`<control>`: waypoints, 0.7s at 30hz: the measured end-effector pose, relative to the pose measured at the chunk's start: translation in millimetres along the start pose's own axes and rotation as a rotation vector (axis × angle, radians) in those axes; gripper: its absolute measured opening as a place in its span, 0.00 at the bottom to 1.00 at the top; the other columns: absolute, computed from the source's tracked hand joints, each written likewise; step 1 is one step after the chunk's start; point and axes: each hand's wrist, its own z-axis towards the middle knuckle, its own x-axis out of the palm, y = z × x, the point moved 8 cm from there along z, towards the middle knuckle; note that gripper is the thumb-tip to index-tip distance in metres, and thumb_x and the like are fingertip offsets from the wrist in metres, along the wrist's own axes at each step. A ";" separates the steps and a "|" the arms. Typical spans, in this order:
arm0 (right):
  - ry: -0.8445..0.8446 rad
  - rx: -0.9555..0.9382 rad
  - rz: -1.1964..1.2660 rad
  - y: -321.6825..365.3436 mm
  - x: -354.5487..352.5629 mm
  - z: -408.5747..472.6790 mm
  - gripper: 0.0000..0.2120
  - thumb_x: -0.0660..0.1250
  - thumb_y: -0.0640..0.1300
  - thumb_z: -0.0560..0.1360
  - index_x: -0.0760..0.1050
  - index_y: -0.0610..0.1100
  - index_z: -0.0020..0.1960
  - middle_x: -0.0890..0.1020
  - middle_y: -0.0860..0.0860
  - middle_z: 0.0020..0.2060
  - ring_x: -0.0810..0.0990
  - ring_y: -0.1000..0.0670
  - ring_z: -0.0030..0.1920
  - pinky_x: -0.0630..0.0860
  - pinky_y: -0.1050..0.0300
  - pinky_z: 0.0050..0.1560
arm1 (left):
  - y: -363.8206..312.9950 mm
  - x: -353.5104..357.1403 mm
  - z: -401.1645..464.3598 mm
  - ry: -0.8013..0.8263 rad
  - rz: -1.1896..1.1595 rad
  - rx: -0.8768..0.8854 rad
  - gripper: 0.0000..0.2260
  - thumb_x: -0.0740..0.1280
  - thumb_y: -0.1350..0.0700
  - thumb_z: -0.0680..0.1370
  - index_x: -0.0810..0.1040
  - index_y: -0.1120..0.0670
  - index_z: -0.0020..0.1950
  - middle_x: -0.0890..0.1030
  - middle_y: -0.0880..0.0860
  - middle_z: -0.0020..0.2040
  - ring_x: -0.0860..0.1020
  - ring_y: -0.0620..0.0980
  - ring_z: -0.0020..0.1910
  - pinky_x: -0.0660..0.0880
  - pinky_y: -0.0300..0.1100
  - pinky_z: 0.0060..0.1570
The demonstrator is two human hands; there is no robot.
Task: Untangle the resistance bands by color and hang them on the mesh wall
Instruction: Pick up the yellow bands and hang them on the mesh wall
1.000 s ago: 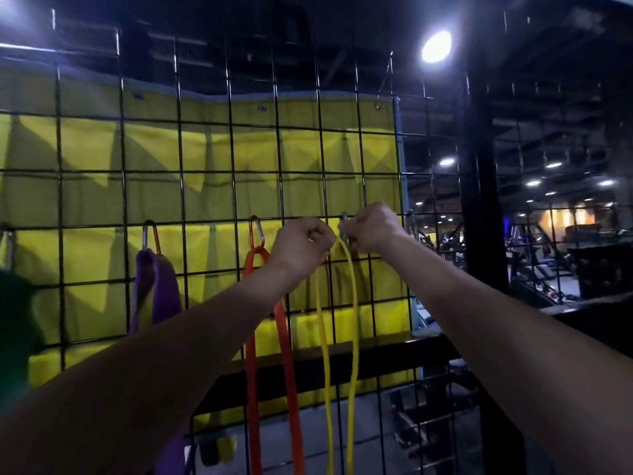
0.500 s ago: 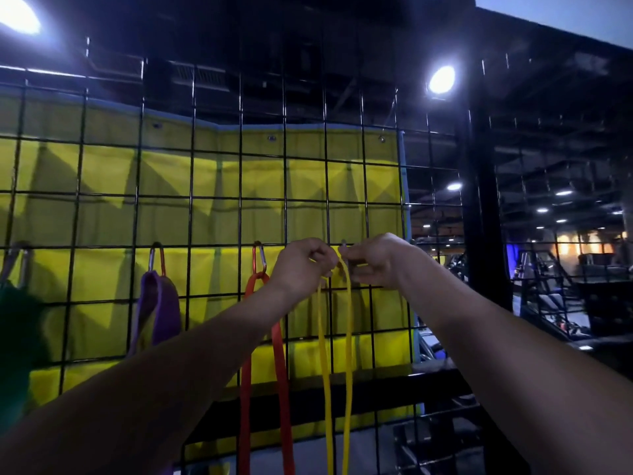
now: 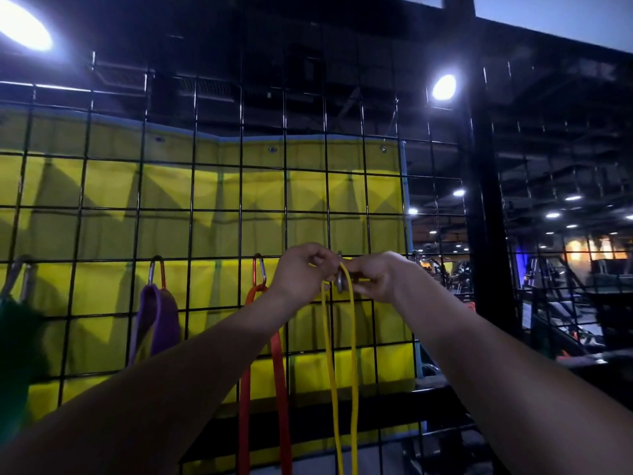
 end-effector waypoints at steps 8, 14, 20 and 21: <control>-0.054 -0.117 0.034 3.2 -4.9 -0.8 0.04 0.66 0.31 0.73 0.76 0.33 0.40 0.80 0.41 0.31 0.79 0.50 0.23 0.78 0.63 0.24 | -3.0 -6.2 5.4 -0.093 0.080 0.061 0.03 0.69 0.65 0.72 0.81 0.58 0.40 0.77 0.49 0.34 0.75 0.46 0.33 0.71 0.37 0.34; 0.038 -0.141 0.088 2.5 -1.4 5.3 0.08 0.67 0.42 0.75 0.75 0.35 0.44 0.79 0.42 0.33 0.78 0.45 0.34 0.78 0.51 0.50 | 5.9 -2.5 7.6 -0.024 0.028 -0.045 0.02 0.69 0.66 0.72 0.80 0.60 0.42 0.78 0.52 0.30 0.73 0.38 0.22 0.68 0.30 0.26; 0.060 -0.089 -0.032 7.2 4.8 6.9 0.09 0.70 0.42 0.72 0.75 0.36 0.45 0.79 0.44 0.34 0.78 0.48 0.34 0.79 0.55 0.39 | 10.0 -1.3 4.9 -0.007 -0.080 -0.116 0.05 0.70 0.66 0.73 0.76 0.57 0.40 0.79 0.55 0.34 0.77 0.41 0.26 0.75 0.33 0.28; 0.071 -0.075 -0.041 7.0 5.9 6.8 0.09 0.69 0.43 0.72 0.75 0.36 0.46 0.79 0.43 0.36 0.78 0.48 0.35 0.79 0.56 0.37 | 10.3 -1.4 5.4 -0.003 -0.070 -0.118 0.05 0.70 0.65 0.73 0.77 0.57 0.40 0.80 0.54 0.34 0.78 0.42 0.28 0.75 0.35 0.30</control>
